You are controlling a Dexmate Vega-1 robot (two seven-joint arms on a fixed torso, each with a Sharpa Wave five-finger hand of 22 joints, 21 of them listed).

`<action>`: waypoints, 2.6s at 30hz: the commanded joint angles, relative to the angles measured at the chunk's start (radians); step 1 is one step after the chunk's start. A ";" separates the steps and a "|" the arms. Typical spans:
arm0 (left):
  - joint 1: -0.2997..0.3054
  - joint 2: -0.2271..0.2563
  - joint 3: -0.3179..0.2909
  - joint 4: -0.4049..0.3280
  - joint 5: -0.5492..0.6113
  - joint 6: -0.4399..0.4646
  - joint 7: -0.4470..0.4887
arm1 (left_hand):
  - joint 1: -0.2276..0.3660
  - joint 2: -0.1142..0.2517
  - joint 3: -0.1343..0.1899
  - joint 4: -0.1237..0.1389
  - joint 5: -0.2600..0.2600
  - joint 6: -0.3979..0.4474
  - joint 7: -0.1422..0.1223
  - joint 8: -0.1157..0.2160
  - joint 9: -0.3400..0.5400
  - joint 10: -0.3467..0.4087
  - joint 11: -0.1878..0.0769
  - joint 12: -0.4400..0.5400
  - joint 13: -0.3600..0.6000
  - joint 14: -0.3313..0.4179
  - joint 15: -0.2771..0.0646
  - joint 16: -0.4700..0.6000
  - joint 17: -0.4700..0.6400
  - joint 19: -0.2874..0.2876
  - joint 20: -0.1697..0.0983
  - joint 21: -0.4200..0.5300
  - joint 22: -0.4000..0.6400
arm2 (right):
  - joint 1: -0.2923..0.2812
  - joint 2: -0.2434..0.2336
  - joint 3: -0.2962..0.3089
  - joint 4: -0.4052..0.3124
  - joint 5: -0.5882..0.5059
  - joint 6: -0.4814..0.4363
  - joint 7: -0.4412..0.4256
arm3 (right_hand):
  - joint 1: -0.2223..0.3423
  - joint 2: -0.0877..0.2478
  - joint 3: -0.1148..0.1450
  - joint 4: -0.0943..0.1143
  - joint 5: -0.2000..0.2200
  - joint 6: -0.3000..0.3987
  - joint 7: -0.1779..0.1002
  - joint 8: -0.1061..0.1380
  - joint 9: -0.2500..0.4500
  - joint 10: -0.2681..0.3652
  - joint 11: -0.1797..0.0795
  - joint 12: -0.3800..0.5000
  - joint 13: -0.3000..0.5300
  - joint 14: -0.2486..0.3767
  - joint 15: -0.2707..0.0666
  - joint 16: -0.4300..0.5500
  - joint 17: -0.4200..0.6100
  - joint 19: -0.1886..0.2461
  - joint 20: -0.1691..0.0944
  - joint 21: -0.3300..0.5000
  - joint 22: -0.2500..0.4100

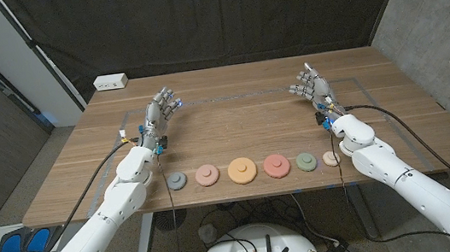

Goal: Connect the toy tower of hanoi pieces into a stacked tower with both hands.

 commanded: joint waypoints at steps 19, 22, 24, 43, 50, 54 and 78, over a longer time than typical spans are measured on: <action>0.007 -0.030 -0.012 0.031 -0.015 -0.020 0.025 | 0.004 0.037 -0.025 -0.004 0.004 0.044 0.044 0.003 0.002 0.086 0.015 0.008 0.007 0.339 -0.062 0.165 0.104 0.262 -0.066 0.174 0.091 | -0.012 0.036 -0.007 0.000 -0.043 -0.007 -0.100 | -0.010 0.004 -0.018 -0.002 -0.003 0.144 -0.047 0.033 0.012 0.121 0.003 0.052 0.034 0.332 -0.103 0.197 0.169 0.248 -0.042 0.146 0.052; 0.013 -0.027 -0.016 0.021 -0.024 -0.011 0.025 | 0.011 0.041 -0.025 -0.006 0.005 0.049 0.046 0.004 0.002 0.094 0.016 0.007 0.007 0.364 -0.062 0.183 0.114 0.283 -0.072 0.191 0.101 | -0.014 0.039 -0.008 -0.004 -0.053 -0.005 -0.117 | -0.017 0.003 -0.021 0.000 -0.002 0.161 -0.050 0.034 0.013 0.132 0.001 0.054 0.040 0.400 -0.143 0.244 0.206 0.292 -0.064 0.186 0.076; 0.019 -0.027 -0.020 0.014 -0.036 -0.009 0.022 | 0.014 0.041 -0.027 -0.008 0.005 0.056 0.052 0.005 0.002 0.107 0.020 0.009 0.008 0.373 -0.069 0.192 0.120 0.292 -0.077 0.200 0.108 | -0.015 0.042 -0.008 -0.005 -0.056 -0.002 -0.123 | -0.010 0.005 -0.019 -0.005 -0.001 0.171 -0.051 0.035 0.014 0.139 0.003 0.054 0.042 0.433 -0.150 0.275 0.231 0.305 -0.071 0.205 0.091; 0.035 -0.019 -0.022 -0.007 0.023 -0.016 0.097 | 0.127 0.040 -0.047 -0.026 0.005 0.113 0.082 -0.001 0.004 0.190 0.035 -0.012 0.015 0.566 -0.161 0.460 0.311 0.443 -0.147 0.399 0.281 | -0.020 0.056 -0.015 -0.016 -0.103 -0.015 -0.193 | 0.081 0.014 0.033 -0.030 0.002 0.253 -0.052 0.037 0.022 0.222 -0.004 0.039 0.050 0.563 -0.240 0.540 0.543 0.519 -0.239 0.430 0.266; 0.038 -0.025 -0.021 -0.013 0.036 -0.011 0.128 | 0.160 0.028 -0.059 -0.027 0.006 0.120 0.084 -0.001 0.005 0.201 0.037 -0.015 0.017 0.589 -0.182 0.550 0.395 0.453 -0.161 0.452 0.340 | -0.031 0.063 -0.015 -0.040 -0.148 -0.042 -0.277 | 0.077 0.005 0.038 -0.023 0.002 0.281 -0.059 0.041 0.023 0.272 -0.003 0.050 0.056 0.583 -0.239 0.590 0.619 0.537 -0.257 0.452 0.282; 0.037 -0.024 -0.019 -0.013 0.041 -0.006 0.132 | 0.172 0.022 -0.062 -0.028 0.007 0.123 0.085 -0.001 0.006 0.202 0.036 -0.016 0.018 0.591 -0.184 0.576 0.422 0.458 -0.166 0.469 0.359 | -0.031 0.063 -0.016 -0.044 -0.153 -0.053 -0.285 | 0.078 0.004 0.048 -0.021 0.004 0.300 -0.062 0.042 0.023 0.296 -0.012 0.050 0.063 0.604 -0.238 0.638 0.687 0.575 -0.260 0.488 0.310; 0.018 -0.024 -0.005 0.014 0.064 -0.013 0.124 | 0.332 0.043 -0.026 -0.043 0.039 0.142 0.046 0.007 0.017 0.169 -0.028 -0.019 0.041 0.558 -0.190 0.631 0.440 0.448 -0.181 0.525 0.405 | -0.034 0.036 -0.023 -0.065 -0.170 -0.088 -0.281 | 0.185 -0.023 0.114 -0.052 0.031 0.300 -0.047 0.025 0.022 0.264 -0.065 0.017 0.087 0.585 -0.235 0.774 0.726 0.551 -0.262 0.509 0.346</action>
